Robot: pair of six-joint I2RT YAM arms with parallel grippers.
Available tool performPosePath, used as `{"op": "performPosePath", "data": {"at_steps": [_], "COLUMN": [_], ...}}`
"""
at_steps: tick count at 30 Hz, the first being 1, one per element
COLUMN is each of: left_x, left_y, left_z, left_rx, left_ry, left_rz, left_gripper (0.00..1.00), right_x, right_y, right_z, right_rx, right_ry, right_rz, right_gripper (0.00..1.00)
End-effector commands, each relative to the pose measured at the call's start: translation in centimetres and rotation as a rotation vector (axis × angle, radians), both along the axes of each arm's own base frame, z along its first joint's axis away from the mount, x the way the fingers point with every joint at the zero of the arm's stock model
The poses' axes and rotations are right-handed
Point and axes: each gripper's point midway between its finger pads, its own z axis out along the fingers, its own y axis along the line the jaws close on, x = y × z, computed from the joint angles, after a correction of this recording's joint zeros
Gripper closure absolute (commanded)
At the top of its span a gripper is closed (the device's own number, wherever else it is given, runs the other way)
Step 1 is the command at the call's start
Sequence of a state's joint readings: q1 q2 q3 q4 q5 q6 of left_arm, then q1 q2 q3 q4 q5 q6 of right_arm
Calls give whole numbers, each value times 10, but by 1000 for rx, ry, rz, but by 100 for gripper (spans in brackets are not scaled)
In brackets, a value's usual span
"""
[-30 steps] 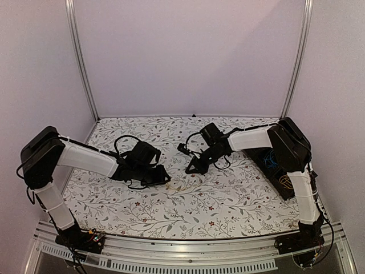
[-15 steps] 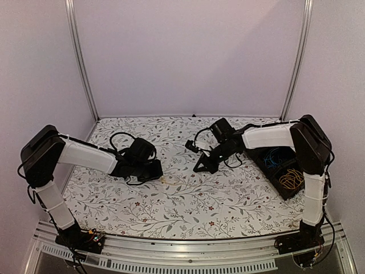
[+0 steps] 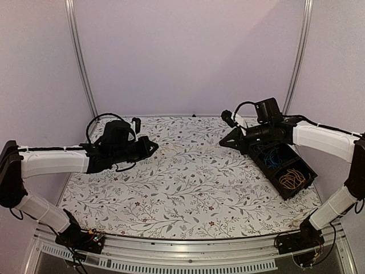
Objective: Untangle the cables
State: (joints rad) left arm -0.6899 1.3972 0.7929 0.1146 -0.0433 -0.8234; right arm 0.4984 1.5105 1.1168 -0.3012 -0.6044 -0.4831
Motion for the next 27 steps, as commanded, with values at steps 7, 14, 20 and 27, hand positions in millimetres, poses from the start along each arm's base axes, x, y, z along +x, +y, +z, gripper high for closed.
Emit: {"op": "performPosePath", "data": {"at_steps": [7,14,20,27], "left_x": [7,19,27,34], "left_y": [65,49,31,-6], "left_z": [-37,-34,-16,16], "left_rx": [168,177,167,208], "left_ry": [-7,-18,-74,-132], "left_rz": [106,75,-5,-172], "left_gripper": [95,92,89,82], "right_x": [23,14,4,3], "right_y": [-116,-137,-165,-192], "right_z": [22,71,113,138], "right_rx": [-125,-145,-168,-182], "right_ry": [-49,-149,-221,-292], "right_rz": [-342,-430,-510,-578], "right_gripper": [100,100,100,100]}}
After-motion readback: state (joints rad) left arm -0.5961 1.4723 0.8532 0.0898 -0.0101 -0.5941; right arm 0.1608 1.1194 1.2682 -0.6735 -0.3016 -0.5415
